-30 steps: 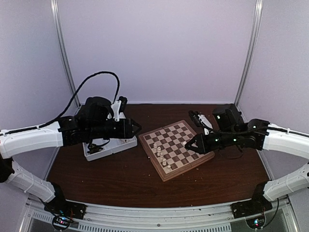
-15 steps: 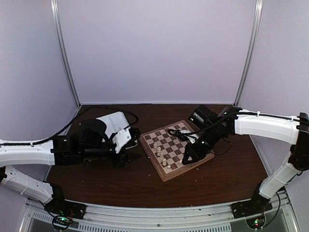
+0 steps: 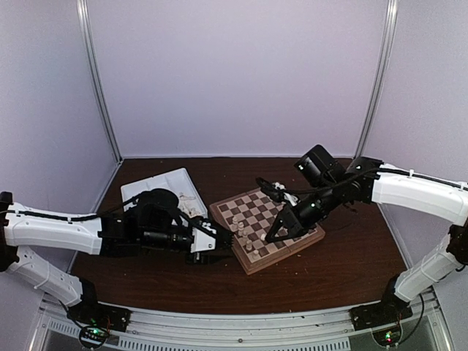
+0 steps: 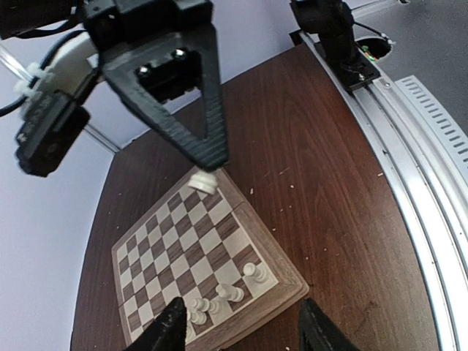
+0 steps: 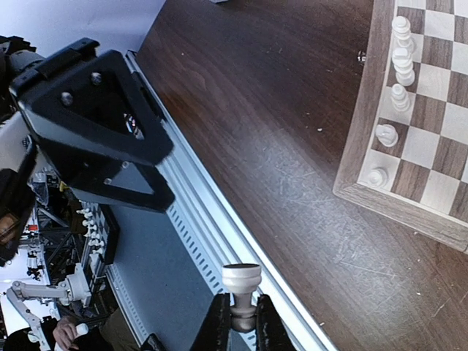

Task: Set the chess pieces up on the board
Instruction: Place the chess piece on the chessboard.

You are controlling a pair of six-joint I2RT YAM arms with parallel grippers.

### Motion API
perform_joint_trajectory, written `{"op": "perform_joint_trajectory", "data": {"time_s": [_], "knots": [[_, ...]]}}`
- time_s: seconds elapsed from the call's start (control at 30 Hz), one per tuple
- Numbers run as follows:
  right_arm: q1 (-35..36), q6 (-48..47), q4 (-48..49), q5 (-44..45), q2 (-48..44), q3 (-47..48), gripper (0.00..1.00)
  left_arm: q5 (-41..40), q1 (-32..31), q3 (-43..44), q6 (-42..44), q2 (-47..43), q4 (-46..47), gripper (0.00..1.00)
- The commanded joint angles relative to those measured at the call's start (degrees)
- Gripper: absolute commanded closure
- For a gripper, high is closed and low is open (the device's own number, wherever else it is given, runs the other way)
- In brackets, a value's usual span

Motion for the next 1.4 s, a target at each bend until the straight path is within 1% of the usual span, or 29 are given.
{"op": "perform_joint_trajectory", "data": {"time_s": [0.0,0.27,0.4,0.53,0.63,0.8,0.93,1.0,1.07,1.23,1.37], "knots": [[1.4,3.2,3.2,-1.9,-1.4,0.3,1.00,3.2,-1.4,4.3,3.9,3.7,3.8,0.48],[3.7,5.0,6.8,-1.9,0.1,0.2,1.00,-3.0,-2.6,8.4,1.8,8.5,4.8,0.47],[4.4,5.4,8.1,-2.5,0.8,-0.1,0.99,-2.3,-2.8,8.8,1.9,8.9,5.3,0.46],[4.7,5.3,8.9,-2.6,1.3,-0.1,0.99,-1.8,-3.0,9.0,2.1,9.2,5.5,0.49],[4.9,5.5,9.4,-2.6,1.5,-0.1,0.98,-1.8,-3.0,9.2,2.7,9.2,5.3,0.53],[4.9,5.5,10.1,-2.7,1.8,-0.3,0.98,-0.9,-3.1,9.2,3.3,9.3,5.1,0.64],[4.9,5.7,10.3,-2.7,1.9,-0.2,0.97,-0.6,-3.3,9.1,3.9,9.4,4.8,0.67],[4.9,5.8,10.5,-2.8,2.0,-0.2,0.97,-0.6,-3.4,9.2,4.4,9.4,4.4,0.71],[4.9,5.9,10.7,-2.9,2.0,-0.1,0.97,-1.4,-3.5,9.2,4.7,9.4,4.4,0.72],[4.9,6.4,11.8,-3.1,2.2,-0.3,0.97,-3.0,-3.6,9.8,4.7,9.3,3.3,0.87],[4.9,6.6,12.5,-2.9,2.0,-0.5,0.94,-4.3,-3.6,10.2,4.5,9.3,2.5,0.96]]}}
